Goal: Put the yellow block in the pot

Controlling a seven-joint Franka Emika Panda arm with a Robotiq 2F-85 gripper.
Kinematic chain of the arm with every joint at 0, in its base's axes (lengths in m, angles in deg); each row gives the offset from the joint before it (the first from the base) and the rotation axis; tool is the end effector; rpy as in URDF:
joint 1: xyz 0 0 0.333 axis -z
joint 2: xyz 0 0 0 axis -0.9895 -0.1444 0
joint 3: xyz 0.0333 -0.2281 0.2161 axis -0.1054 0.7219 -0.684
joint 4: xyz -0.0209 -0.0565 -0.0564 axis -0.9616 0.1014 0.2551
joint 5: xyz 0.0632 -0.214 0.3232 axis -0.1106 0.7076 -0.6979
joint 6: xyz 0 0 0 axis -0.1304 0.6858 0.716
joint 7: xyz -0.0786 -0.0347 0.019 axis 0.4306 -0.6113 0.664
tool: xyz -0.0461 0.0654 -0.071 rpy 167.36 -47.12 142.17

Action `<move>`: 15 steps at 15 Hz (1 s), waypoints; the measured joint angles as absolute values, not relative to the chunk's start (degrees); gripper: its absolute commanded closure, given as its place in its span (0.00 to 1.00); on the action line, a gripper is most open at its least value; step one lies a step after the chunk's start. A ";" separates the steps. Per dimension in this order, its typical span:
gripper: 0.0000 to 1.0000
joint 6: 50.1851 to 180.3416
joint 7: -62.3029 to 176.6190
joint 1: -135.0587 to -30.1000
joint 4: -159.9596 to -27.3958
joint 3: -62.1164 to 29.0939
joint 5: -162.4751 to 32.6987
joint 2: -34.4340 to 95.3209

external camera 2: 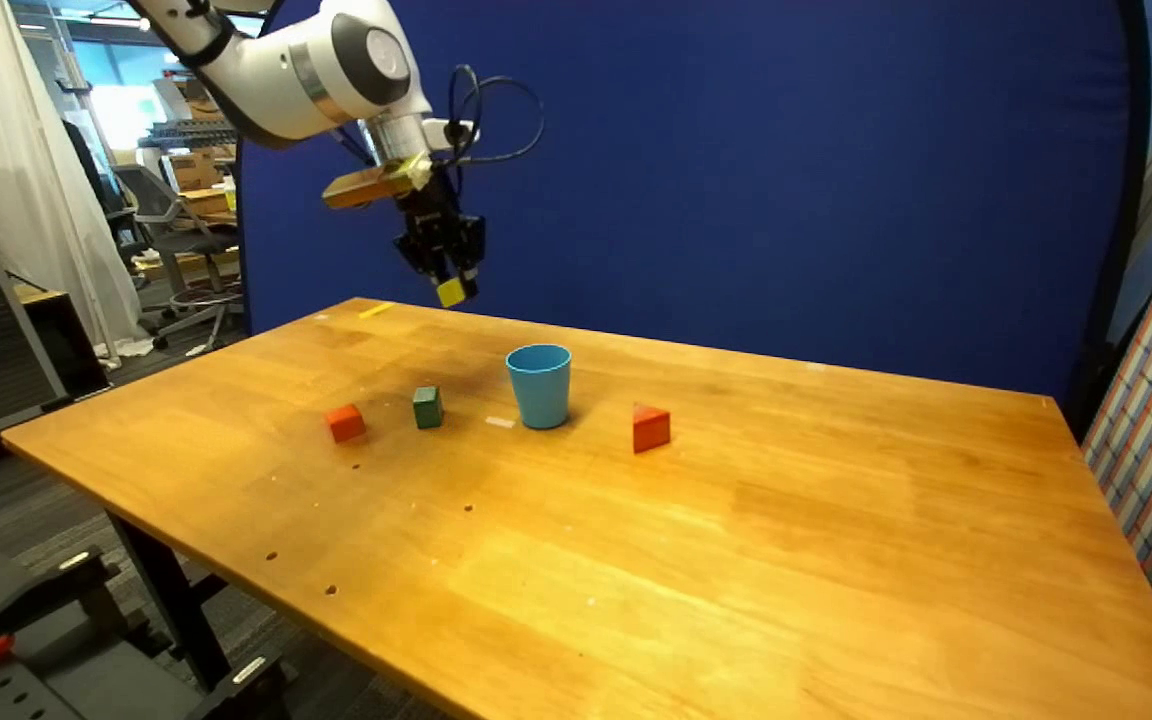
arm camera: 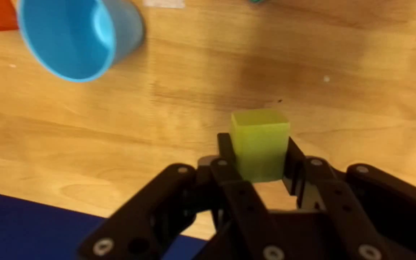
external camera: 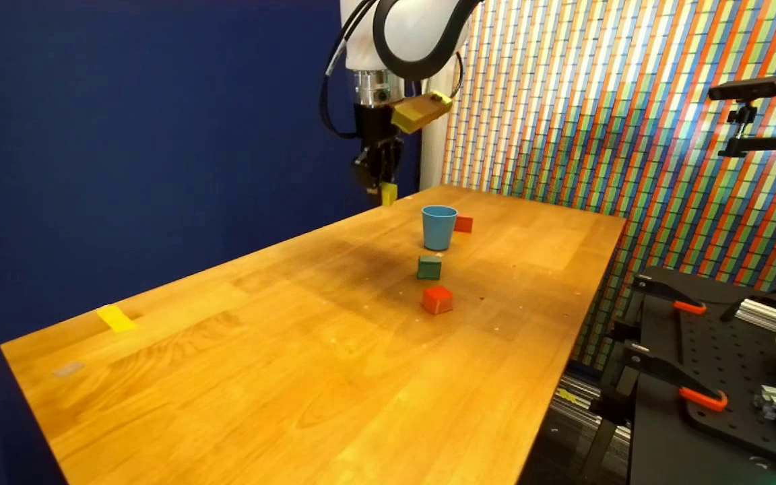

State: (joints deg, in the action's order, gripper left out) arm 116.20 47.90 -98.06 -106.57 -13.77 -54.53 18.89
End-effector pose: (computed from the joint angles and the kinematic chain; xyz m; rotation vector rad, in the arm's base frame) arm 0.6398 0.1115 0.2686 2.9277 0.1529 0.1207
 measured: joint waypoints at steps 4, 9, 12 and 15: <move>0.87 112.06 45.02 -92.69 -107.21 -12.02 -54.53 24.57; 0.87 112.21 43.94 -88.18 -108.81 -12.15 -54.56 25.70; 0.87 112.73 42.18 -87.59 -110.41 -12.20 -54.57 25.56; 0.34 112.89 40.77 -86.83 -111.66 -12.18 -54.59 25.50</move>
